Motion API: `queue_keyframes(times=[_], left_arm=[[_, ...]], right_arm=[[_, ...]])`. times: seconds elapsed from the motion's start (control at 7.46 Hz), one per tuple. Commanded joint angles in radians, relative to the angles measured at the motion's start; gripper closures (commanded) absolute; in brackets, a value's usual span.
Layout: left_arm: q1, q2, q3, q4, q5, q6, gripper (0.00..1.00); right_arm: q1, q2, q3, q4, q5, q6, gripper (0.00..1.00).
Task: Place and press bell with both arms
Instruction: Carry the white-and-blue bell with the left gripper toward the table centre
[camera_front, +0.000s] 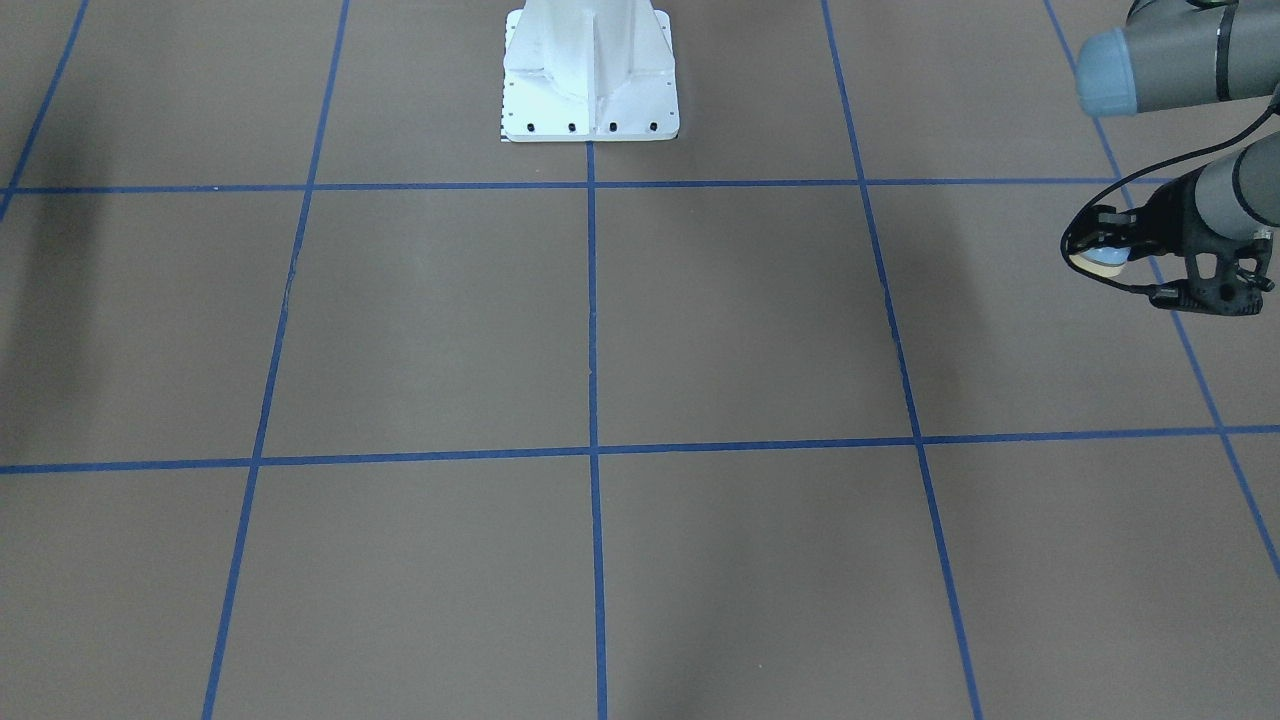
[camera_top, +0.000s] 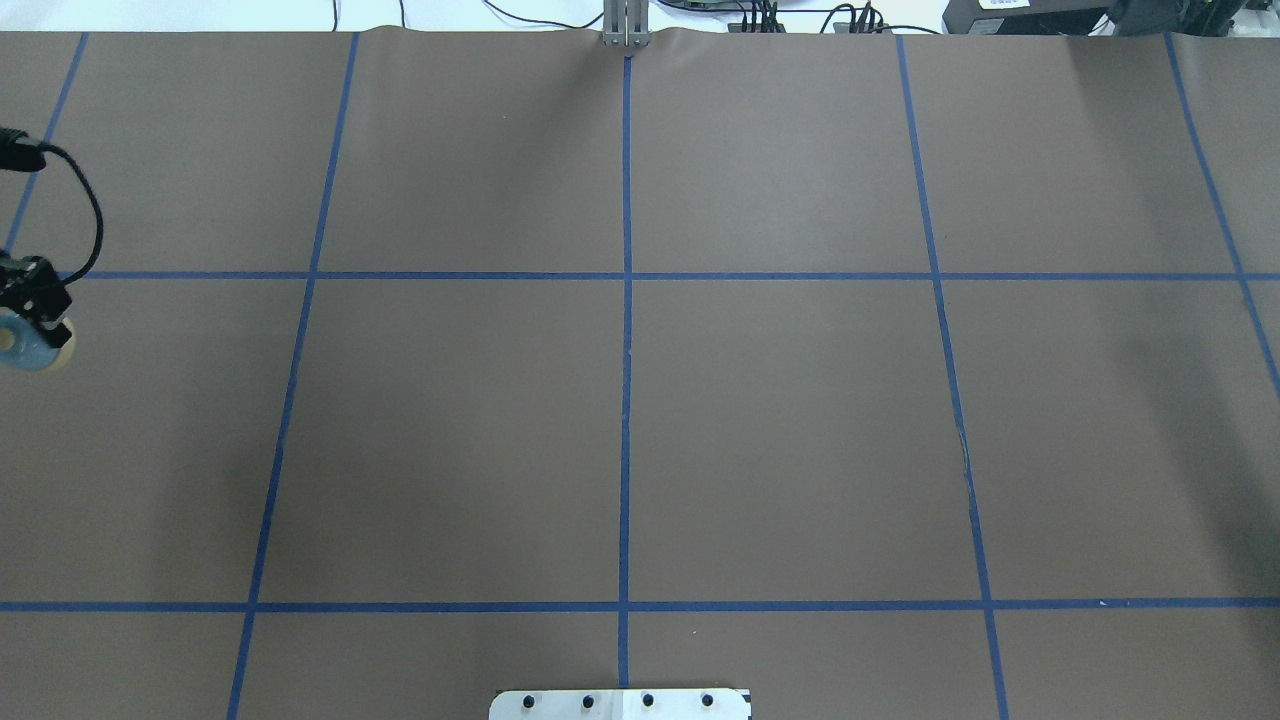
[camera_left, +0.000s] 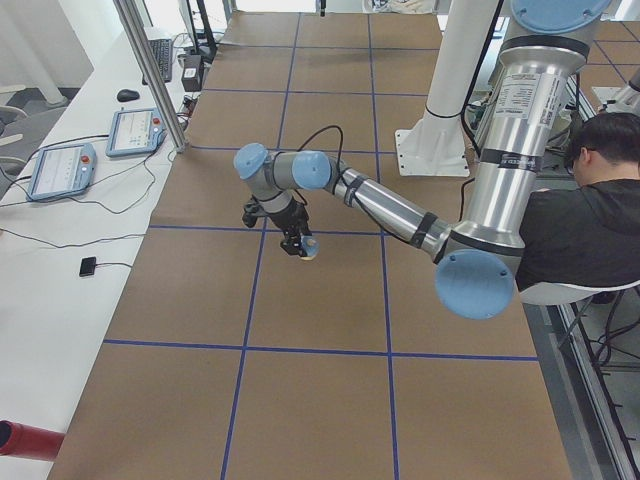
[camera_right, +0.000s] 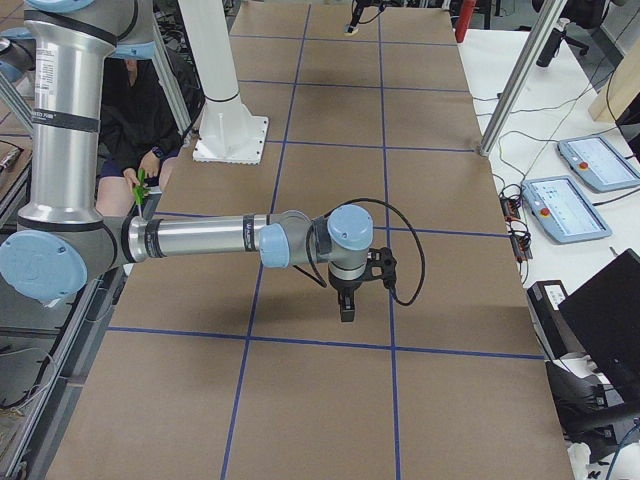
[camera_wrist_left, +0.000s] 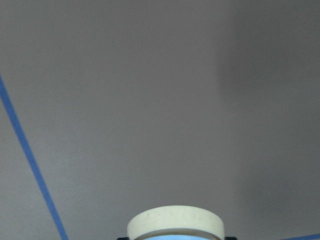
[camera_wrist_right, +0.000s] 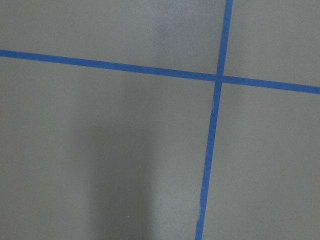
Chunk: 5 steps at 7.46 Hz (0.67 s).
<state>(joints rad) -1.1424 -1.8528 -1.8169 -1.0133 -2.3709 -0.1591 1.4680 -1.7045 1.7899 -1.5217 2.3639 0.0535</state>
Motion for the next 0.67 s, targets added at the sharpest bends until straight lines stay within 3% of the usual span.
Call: queue_keyframes(times=[0.0,0.27,0.54], left_arm=[[0.108,-0.286,0.188,0.027,-0.002,-0.208,0.83],[0.193,-0.51,0.437,-0.046,-0.007,-0.359,0.83],[0.268,-0.664,0.694,-0.311,-0.007,-0.582,0.83]], right_arm=[[0.0,0.002,-0.001,0.0,0.0,0.0,0.0],[0.0,0.003,-0.001,0.0,0.001,0.0,0.0],[0.0,0.008,-0.003,0.0,0.0,0.023,0.0]])
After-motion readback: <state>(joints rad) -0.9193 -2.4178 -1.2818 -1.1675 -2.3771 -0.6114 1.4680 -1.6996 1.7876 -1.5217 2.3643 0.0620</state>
